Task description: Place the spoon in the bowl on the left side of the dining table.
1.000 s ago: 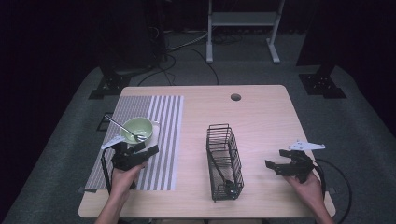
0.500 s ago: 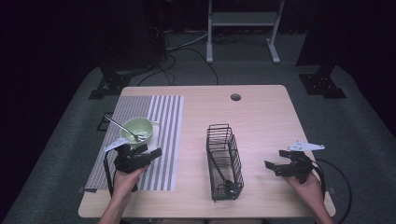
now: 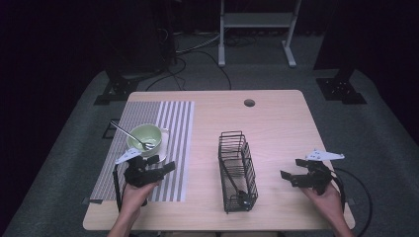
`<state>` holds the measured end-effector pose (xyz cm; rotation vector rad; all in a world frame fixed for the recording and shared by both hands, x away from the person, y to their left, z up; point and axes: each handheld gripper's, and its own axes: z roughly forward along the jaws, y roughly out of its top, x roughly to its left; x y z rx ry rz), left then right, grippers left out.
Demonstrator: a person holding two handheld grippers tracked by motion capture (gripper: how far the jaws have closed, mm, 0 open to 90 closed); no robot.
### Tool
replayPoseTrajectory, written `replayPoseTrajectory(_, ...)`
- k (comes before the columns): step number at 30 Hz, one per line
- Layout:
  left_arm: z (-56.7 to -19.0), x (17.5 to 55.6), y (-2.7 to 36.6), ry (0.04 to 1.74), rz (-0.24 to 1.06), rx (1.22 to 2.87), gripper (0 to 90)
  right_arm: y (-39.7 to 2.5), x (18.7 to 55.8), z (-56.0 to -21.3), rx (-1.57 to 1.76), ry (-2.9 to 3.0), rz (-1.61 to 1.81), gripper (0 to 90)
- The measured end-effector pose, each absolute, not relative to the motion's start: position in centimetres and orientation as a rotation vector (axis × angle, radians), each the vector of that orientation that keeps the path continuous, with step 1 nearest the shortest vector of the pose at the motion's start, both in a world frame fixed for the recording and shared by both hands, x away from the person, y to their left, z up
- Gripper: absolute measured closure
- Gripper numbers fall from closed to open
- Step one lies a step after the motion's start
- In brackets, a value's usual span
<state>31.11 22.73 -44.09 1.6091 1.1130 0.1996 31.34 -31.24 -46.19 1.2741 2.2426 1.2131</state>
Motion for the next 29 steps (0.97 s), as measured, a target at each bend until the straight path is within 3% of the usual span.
replayPoseTrajectory(29,-44.6,31.1,21.0,1.013,0.115,1.753,10.2,-31.1,31.4,-46.5,1.288,2.257,1.204,13.8)
